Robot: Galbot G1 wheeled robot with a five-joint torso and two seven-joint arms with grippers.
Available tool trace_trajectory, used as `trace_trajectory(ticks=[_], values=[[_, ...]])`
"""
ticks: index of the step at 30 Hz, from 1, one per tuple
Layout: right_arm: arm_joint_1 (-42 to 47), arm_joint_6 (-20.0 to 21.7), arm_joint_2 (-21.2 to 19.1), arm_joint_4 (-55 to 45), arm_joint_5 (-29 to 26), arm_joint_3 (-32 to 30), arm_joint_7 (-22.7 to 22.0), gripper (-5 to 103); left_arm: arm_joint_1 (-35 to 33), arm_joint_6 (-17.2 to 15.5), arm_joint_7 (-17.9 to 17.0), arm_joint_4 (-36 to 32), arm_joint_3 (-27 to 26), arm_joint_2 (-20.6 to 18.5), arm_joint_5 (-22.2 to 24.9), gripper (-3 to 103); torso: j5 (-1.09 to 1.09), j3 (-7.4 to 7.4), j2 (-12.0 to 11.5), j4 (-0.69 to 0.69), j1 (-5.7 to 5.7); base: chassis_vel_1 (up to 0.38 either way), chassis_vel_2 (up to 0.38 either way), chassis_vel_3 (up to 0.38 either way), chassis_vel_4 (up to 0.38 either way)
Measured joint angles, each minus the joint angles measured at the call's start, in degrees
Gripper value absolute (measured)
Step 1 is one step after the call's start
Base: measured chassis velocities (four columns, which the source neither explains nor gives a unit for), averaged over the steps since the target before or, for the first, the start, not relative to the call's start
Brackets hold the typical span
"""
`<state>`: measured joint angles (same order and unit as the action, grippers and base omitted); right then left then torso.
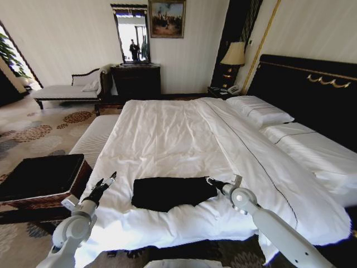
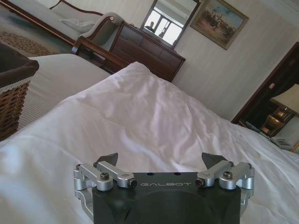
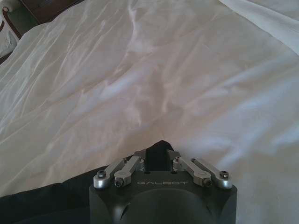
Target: Fold the clothes on the bed and place them into the basket.
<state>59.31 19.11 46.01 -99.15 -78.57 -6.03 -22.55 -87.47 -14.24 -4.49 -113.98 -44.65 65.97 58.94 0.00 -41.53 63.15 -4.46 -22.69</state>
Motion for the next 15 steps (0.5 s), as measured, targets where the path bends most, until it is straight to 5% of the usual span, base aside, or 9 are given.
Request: trace_trajectory(ticks=[8, 15], values=[[-0.7, -1.0, 0.1, 0.5, 1.0, 0.4, 0.7, 2, 0.1, 0.2, 0.1, 0.4, 0.0, 0.0, -0.1, 100, 0.0, 0.0, 0.0, 0.0, 0.0, 0.0, 0.0, 0.0, 0.0], [-1.4, -2.0, 0.0, 0.8, 1.2, 0.4, 1.3, 0, 0.3, 0.2, 0.1, 0.6, 0.1, 0.0, -0.2, 100, 0.0, 0.0, 0.0, 0.0, 0.0, 0.0, 0.0, 0.0, 0.0]])
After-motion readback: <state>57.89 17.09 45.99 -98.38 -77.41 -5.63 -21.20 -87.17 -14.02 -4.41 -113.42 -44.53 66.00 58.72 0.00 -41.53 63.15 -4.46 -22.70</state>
